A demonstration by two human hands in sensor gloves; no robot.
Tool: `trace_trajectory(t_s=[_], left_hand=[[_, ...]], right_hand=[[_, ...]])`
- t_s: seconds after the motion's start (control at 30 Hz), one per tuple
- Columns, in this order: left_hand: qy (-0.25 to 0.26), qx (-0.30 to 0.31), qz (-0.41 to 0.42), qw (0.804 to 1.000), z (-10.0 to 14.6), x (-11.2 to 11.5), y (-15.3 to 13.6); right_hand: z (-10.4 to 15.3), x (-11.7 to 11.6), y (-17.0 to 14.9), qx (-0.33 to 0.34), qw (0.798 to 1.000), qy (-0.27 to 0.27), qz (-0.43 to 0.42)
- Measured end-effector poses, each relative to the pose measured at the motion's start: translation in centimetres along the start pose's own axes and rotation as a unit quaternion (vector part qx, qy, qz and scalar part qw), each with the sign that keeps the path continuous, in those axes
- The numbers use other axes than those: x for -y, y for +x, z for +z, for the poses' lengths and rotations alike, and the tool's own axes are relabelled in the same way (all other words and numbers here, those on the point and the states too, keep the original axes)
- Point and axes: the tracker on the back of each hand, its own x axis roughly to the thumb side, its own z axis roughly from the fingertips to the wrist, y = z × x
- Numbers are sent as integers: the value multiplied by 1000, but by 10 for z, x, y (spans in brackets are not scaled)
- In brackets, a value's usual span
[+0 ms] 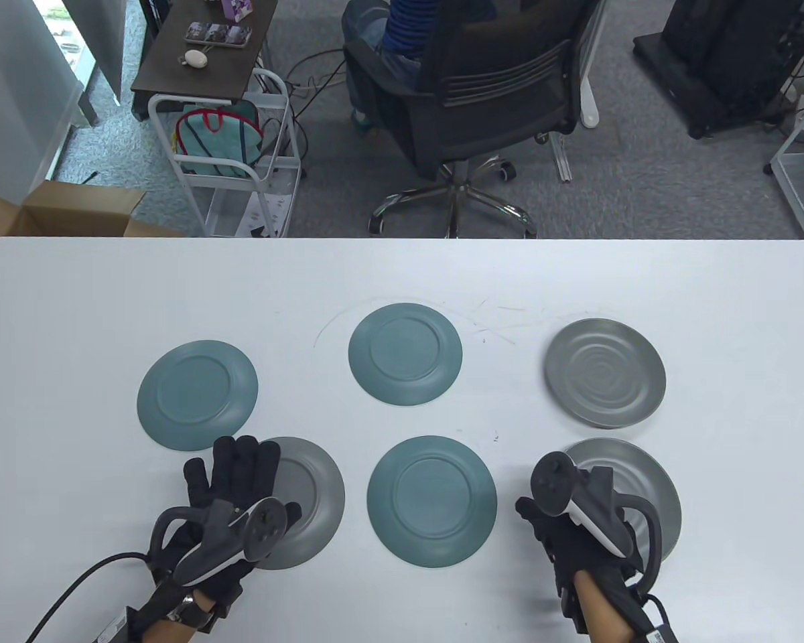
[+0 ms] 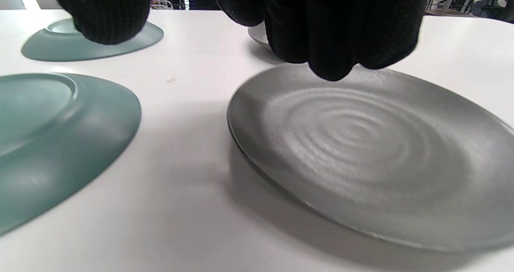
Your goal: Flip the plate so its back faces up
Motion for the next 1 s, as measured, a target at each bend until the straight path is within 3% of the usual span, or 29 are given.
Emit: trace_trajectory(t_s=[0.37,0.67,0.83,1.0], left_hand=[[1,0,-2,1000,0,-1,1],[-3,0,-4,1000,0,0,1],[-5,0,-4,1000,0,0,2],[-7,-1,-4,1000,0,0,1]], right_hand=[[-3,-40,-22,-17,997,70,-26],[-4,-49,-14,-11,999,33,40],[-8,-54,-5,0,992,-19,121],[-8,-55,0,9,990,-34,136]])
